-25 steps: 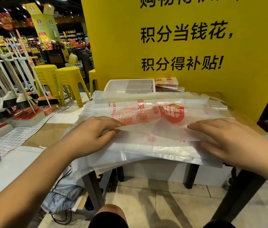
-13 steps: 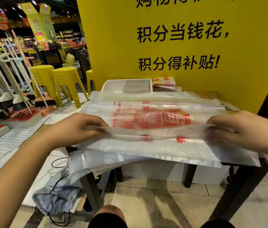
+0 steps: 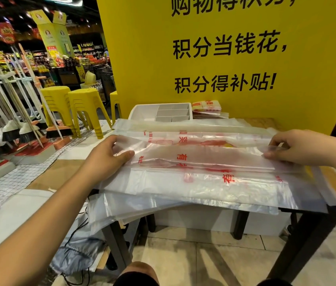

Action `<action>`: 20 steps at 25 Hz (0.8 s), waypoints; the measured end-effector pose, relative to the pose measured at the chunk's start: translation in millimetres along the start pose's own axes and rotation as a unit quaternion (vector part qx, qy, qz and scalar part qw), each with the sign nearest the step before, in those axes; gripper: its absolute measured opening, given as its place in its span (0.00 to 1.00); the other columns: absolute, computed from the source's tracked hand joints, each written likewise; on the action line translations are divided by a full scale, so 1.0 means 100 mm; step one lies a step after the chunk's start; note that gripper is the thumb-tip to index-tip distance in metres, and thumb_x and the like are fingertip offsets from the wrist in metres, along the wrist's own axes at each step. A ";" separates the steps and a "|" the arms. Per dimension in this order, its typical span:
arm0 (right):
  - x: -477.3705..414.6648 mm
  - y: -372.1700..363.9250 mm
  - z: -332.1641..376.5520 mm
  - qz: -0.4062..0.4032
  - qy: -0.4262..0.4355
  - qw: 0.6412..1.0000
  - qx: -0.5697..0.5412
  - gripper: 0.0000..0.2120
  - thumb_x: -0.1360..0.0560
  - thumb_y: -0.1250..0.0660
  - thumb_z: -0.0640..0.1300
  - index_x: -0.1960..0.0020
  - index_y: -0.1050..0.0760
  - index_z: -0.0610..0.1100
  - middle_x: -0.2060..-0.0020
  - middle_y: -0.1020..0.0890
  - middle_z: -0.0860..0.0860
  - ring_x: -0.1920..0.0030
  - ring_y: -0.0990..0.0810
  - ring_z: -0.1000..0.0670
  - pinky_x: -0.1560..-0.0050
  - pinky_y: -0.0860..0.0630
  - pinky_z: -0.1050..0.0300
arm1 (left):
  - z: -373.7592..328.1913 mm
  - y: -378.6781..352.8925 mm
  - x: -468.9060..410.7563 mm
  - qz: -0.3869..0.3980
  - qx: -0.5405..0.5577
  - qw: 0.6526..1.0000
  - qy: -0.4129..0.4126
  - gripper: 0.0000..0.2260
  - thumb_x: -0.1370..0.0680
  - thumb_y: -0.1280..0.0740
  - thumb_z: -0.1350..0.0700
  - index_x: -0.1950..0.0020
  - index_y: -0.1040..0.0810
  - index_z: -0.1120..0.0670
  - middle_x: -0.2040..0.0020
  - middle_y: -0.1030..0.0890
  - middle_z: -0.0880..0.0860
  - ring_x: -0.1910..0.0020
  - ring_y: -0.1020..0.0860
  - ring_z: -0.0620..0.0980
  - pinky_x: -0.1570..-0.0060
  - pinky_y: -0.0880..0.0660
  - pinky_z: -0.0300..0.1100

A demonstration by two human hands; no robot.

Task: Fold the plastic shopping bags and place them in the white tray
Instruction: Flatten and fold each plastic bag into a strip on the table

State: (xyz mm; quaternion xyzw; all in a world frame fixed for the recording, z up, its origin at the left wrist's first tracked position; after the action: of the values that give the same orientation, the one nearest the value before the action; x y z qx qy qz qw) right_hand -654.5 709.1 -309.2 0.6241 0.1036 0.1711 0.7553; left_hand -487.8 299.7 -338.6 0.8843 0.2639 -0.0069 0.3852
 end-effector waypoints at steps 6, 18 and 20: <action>0.20 -0.19 0.36 -0.209 0.066 0.950 0.223 0.23 0.25 0.31 0.54 0.33 0.30 0.52 0.35 0.25 0.49 0.35 0.27 0.44 0.35 0.31 0.45 | -0.25 -0.10 0.24 -0.087 -0.131 0.986 -0.058 0.32 0.21 0.31 0.56 0.21 0.42 0.44 0.24 0.37 0.52 0.25 0.38 0.55 0.28 0.39 0.54; 0.52 -0.66 0.55 -0.109 0.155 0.982 0.005 0.26 0.21 0.52 0.63 0.28 0.30 0.58 0.28 0.29 0.57 0.29 0.30 0.52 0.31 0.30 0.51 | -0.40 -0.58 0.48 0.052 -0.213 0.927 -0.303 0.20 0.19 0.46 0.43 0.33 0.22 0.43 0.37 0.20 0.43 0.37 0.24 0.46 0.38 0.26 0.50; 0.54 -0.64 0.40 -0.087 0.080 0.992 0.049 0.30 0.22 0.56 0.67 0.25 0.35 0.59 0.25 0.33 0.56 0.26 0.34 0.50 0.27 0.36 0.50 | -0.33 -0.57 0.50 0.046 -0.234 0.931 -0.277 0.21 0.19 0.47 0.41 0.31 0.24 0.43 0.36 0.21 0.43 0.36 0.26 0.46 0.37 0.27 0.49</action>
State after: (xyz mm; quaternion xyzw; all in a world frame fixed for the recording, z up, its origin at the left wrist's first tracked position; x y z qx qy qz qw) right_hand -581.5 683.7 -360.4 0.6335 0.2259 0.1492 0.7248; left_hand -477.7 377.6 -364.3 0.7433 0.1002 -0.1719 0.6387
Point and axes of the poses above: each hand's wrist, its own x-axis away from the middle knuckle, its own y-axis out of the back of the hand, z = x × y, the point moved 4 cm from there along -x, towards the middle knuckle
